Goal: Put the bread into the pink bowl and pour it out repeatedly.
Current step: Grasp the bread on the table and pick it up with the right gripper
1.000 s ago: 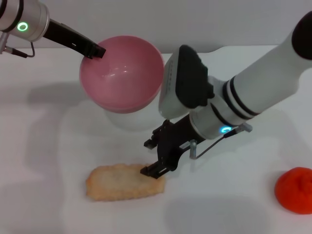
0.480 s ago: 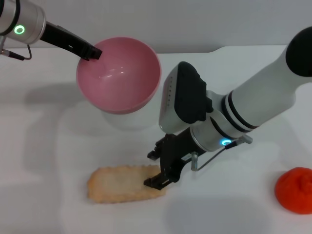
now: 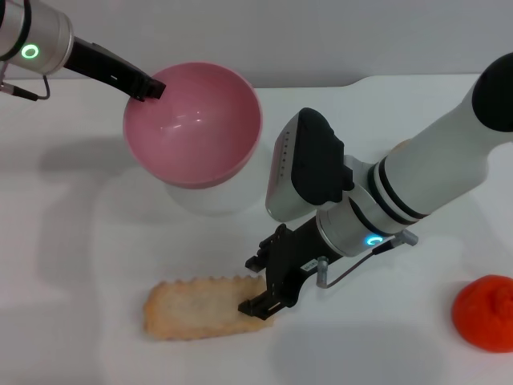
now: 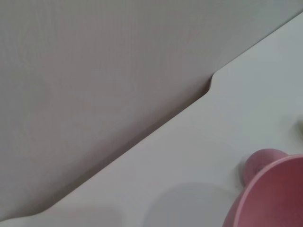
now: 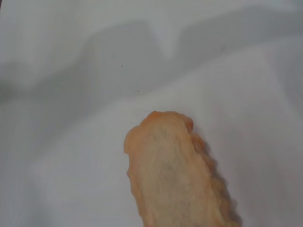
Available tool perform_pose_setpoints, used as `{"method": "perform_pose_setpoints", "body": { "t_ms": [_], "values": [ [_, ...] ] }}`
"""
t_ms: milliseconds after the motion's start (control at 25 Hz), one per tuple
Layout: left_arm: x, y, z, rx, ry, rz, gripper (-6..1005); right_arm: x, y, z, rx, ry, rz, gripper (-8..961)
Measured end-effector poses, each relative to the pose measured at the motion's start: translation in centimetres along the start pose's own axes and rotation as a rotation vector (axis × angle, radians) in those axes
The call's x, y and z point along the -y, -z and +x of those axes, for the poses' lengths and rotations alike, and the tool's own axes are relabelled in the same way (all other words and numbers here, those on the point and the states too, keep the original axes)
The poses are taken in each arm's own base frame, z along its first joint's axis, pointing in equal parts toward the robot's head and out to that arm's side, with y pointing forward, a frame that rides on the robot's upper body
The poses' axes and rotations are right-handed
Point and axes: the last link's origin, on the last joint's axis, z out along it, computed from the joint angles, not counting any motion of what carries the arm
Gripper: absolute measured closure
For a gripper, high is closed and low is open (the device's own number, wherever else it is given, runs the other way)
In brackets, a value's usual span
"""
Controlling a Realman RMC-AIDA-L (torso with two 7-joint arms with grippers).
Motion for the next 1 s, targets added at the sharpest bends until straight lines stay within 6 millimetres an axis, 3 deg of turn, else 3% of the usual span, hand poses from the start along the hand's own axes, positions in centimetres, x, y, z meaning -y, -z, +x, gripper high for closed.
{"method": "perform_pose_setpoints", "body": {
  "t_ms": [480, 600, 1000],
  "values": [
    [-0.15, -0.17, -0.15, 0.000, -0.003, -0.004, 954, -0.33, -0.34, 0.20, -0.006, -0.008, -0.015, 267],
    [-0.18, -0.23, -0.27, 0.002, -0.002, -0.005, 954, -0.53, -0.52, 0.35, -0.015, -0.002, -0.020, 353],
    [-0.23, -0.41, -0.90, 0.008, 0.010, -0.010, 954, -0.68, -0.77, 0.90, -0.010, -0.005, -0.011, 497]
  ]
}}
